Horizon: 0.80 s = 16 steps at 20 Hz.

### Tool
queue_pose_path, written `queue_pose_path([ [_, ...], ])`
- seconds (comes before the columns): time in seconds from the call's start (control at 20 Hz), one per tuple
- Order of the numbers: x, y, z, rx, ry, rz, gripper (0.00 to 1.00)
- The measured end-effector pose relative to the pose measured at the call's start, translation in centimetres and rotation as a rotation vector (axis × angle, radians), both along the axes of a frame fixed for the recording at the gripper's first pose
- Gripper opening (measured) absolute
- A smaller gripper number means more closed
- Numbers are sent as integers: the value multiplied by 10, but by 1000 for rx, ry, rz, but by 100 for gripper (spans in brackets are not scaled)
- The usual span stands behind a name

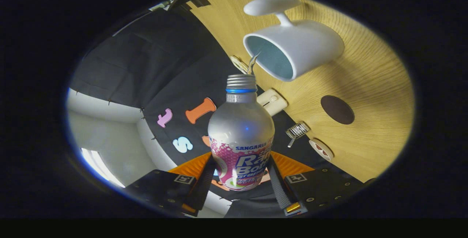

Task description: Take the bottle from table, then pour the juice into the cup, finally place the bottle on the coaster

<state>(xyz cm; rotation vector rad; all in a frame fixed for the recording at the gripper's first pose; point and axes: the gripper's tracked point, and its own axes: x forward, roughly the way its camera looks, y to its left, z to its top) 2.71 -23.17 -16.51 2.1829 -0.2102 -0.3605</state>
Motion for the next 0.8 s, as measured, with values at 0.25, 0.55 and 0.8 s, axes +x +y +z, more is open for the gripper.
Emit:
queue_pose_path([
  [0.25,0,-3,1,33,-24,-39,75],
  [0.55,-1,-16,-3,83,-29,-95,75],
  [0.8,2,-21,5,119,-52,-133,75],
])
